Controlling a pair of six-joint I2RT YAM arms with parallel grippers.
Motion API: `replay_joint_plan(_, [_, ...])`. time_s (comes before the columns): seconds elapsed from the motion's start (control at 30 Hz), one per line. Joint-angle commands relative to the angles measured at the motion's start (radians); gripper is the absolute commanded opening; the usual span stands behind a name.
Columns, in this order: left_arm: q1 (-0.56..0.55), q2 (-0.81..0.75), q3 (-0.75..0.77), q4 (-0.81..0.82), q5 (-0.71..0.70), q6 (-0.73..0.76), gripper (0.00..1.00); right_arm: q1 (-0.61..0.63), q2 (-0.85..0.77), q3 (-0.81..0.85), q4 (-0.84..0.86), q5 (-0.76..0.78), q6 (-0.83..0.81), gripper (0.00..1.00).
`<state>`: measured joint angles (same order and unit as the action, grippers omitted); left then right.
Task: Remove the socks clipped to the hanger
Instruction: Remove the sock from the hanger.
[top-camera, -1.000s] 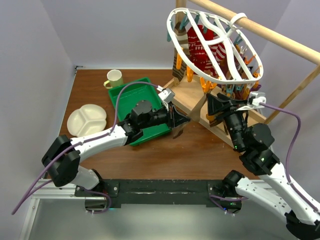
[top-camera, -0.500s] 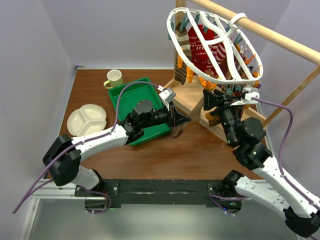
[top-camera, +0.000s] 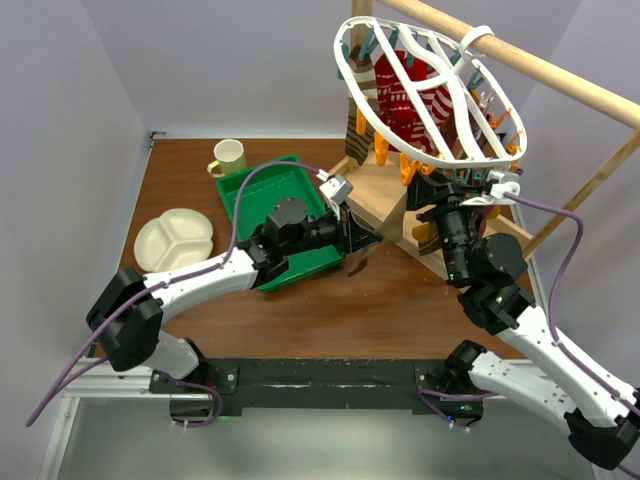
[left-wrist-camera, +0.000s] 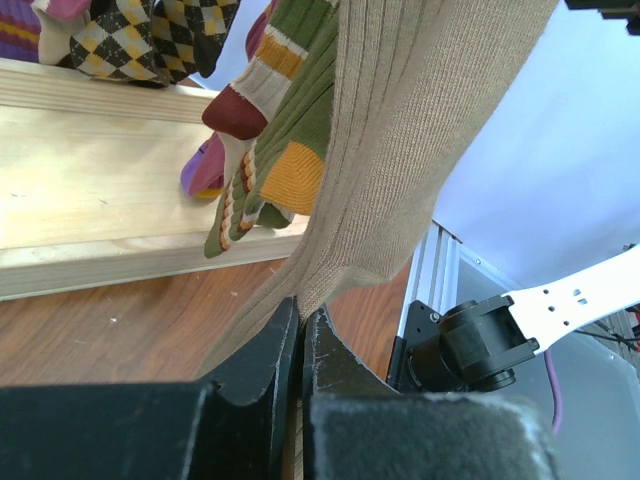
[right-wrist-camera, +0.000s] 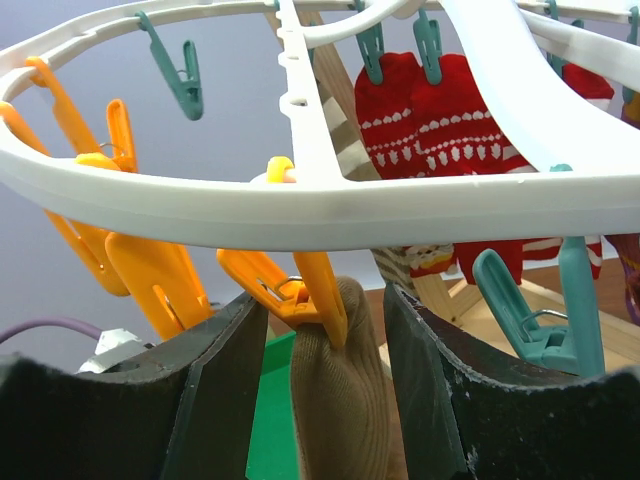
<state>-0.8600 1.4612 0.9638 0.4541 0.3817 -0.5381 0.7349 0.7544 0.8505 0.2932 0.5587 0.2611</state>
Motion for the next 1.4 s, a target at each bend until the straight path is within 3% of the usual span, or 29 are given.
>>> replay_joint_plan(0.0, [-0.010, 0.021, 0.046, 0.001, -0.007, 0.010, 0.00, 0.001, 0.000, 0.012, 0.118, 0.023, -0.016, 0.54])
replay_joint_plan(0.37, [-0.011, 0.044, 0.056, -0.009, -0.018, 0.007, 0.00, 0.003, 0.014, 0.024, 0.165, 0.043, -0.006, 0.57])
replay_joint_plan(0.47, [-0.011, 0.042, 0.053, -0.009, -0.021, 0.006, 0.00, 0.003, 0.017, 0.028, 0.164, 0.050, -0.005, 0.53])
replay_joint_plan(0.6, [-0.011, 0.039, 0.049, -0.011, -0.026, 0.004, 0.00, 0.003, 0.016, 0.035, 0.149, 0.056, -0.002, 0.30])
replay_joint_plan(0.63, [-0.013, 0.037, 0.047, -0.011, -0.027, 0.004, 0.00, 0.003, 0.017, 0.036, 0.146, 0.058, -0.002, 0.18])
replay_joint_plan(0.77, [-0.011, 0.027, 0.041, -0.011, -0.033, 0.004, 0.00, 0.003, 0.013, 0.039, 0.130, 0.064, 0.003, 0.00])
replay_joint_plan(1.03, [-0.011, -0.004, 0.038, -0.025, -0.059, 0.015, 0.00, 0.001, 0.008, 0.045, 0.098, 0.067, 0.004, 0.00])
replay_joint_plan(1.37, [-0.011, -0.085, -0.013, -0.051, -0.222, 0.012, 0.00, 0.003, -0.020, 0.024, 0.073, 0.078, 0.010, 0.28])
